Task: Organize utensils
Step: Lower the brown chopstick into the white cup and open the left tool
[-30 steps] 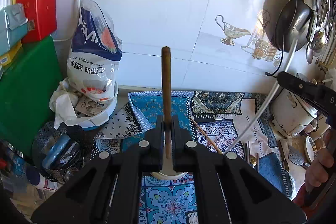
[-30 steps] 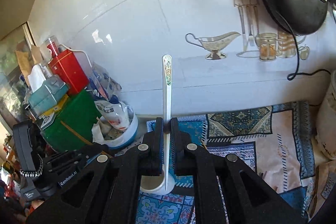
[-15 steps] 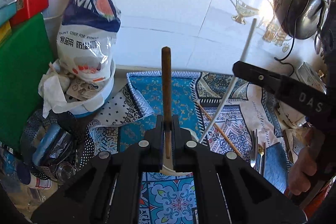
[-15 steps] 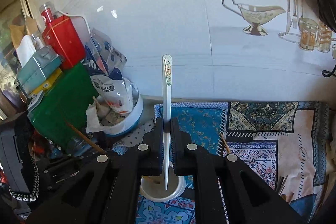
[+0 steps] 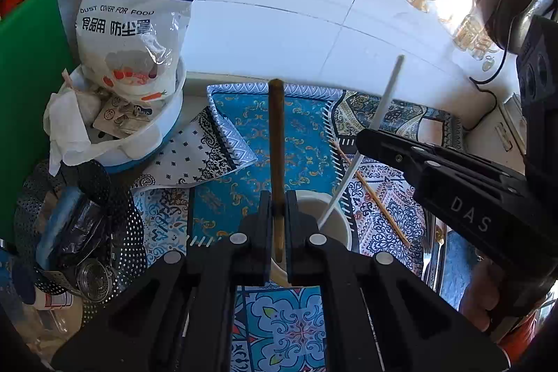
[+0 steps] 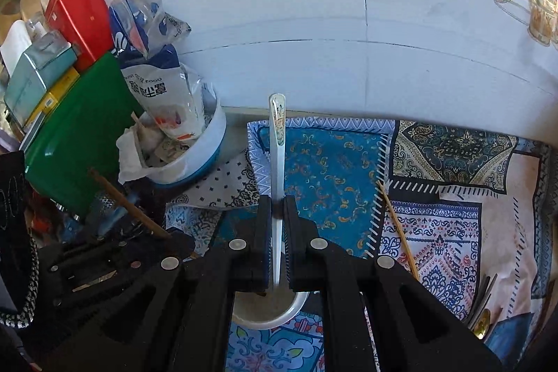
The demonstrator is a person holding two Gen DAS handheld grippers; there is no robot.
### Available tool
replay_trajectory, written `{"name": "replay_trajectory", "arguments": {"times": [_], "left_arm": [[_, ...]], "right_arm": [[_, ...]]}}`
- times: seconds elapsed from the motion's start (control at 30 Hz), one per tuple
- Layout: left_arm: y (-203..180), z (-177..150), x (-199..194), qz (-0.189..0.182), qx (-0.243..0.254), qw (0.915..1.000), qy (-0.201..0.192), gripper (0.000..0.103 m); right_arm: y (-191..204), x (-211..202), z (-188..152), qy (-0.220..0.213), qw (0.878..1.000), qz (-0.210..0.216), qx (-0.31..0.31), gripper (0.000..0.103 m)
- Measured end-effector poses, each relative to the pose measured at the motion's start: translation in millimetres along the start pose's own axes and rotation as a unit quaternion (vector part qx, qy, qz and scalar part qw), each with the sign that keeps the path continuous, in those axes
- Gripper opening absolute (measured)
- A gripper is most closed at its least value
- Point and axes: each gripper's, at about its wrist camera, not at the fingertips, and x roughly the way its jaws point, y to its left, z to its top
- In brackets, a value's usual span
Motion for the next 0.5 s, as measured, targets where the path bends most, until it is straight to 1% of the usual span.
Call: {"name": "replay_trajectory", "arguments": {"times": [0.17,0.33,0.43,0.5], "left_arm": [[1.6,1.9,1.7,-0.003,-0.007,1.0000,0.003,0.004],[-2.4,2.9,-6.6,0.000,-0.005,1.0000,-0.007,0.005],[-7.4,2.3,-14.9,0.006,-0.001,0.9999,-0.015,0.006],[-10.9,2.4,-21.3,0.008,-0.001,0.9997,-0.021,0.007]], "right_arm": [[1.3,1.1,0.9,0.008,1.000,0.004,-0.007,0.006],[2.3,-5.5,1.8,0.009,1.000,0.008,-0.012,0.007],[1.8,-16.2,1.8,0.002,1.000,0.009,-0.014,0.013],[1.2,-26.1,0.7,-0.007,1.000,0.005,-0.018,0.020]]}}
